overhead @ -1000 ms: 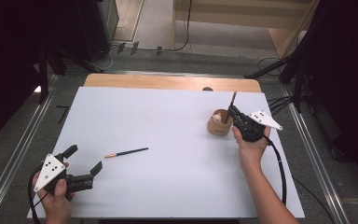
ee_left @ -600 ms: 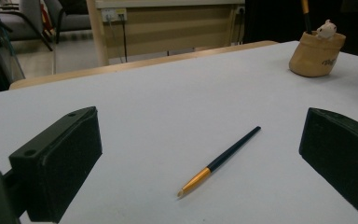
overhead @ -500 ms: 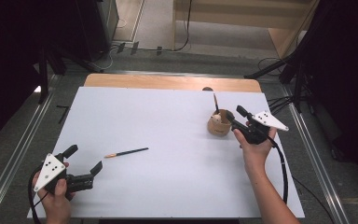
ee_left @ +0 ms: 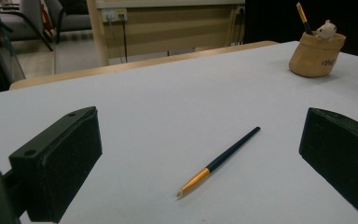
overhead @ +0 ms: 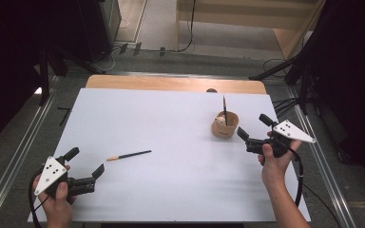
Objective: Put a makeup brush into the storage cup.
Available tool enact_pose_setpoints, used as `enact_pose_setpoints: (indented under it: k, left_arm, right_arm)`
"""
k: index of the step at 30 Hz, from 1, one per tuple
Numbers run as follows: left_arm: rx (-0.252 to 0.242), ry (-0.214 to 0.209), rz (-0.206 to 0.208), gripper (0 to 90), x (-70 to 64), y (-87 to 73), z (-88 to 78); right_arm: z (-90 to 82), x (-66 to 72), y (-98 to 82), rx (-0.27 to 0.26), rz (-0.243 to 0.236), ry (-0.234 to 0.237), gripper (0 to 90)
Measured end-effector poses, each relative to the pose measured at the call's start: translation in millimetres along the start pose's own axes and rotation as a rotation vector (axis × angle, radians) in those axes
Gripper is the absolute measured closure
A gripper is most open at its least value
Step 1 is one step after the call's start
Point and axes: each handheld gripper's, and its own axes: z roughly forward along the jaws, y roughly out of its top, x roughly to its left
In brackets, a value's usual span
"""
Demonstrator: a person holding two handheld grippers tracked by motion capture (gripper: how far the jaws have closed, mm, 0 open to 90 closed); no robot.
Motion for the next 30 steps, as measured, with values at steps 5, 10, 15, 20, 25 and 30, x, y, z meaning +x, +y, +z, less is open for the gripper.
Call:
enact_pose_setpoints:
  k: [5,10,15,20,25,30]
  left_arm:
    - [-0.002,0.0,-0.003,0.0,0.4,-0.3,0.0]
    - [-0.005,0.003,-0.006,0.0,0.6,-0.2,-0.1]
    - [-0.003,0.004,-0.004,0.0,0.4,0.0,-0.9]
    - [-0.008,0.006,-0.005,0.0,1.6,0.1,-2.1]
    - [-0.013,0.012,-0.009,0.0,3.9,0.5,-4.9]
    - [-0.017,0.018,-0.009,0.0,3.4,1.4,-5.8]
  right_arm:
    - [-17.1,-4.3,-10.3,-0.001,0.019,-0.016,0.0]
    - [-34.7,-6.2,-20.8,0.005,0.03,-0.02,0.0]
    - [-47.0,-7.9,-29.9,0.013,0.035,-0.023,0.0]
    - [-59.9,-10.2,-38.4,0.015,0.042,-0.036,0.0]
    - [-75.1,-12.6,-44.3,-0.006,0.059,-0.049,0.0]
    - [-82.5,-14.3,-48.3,-0.031,0.07,-0.04,0.0]
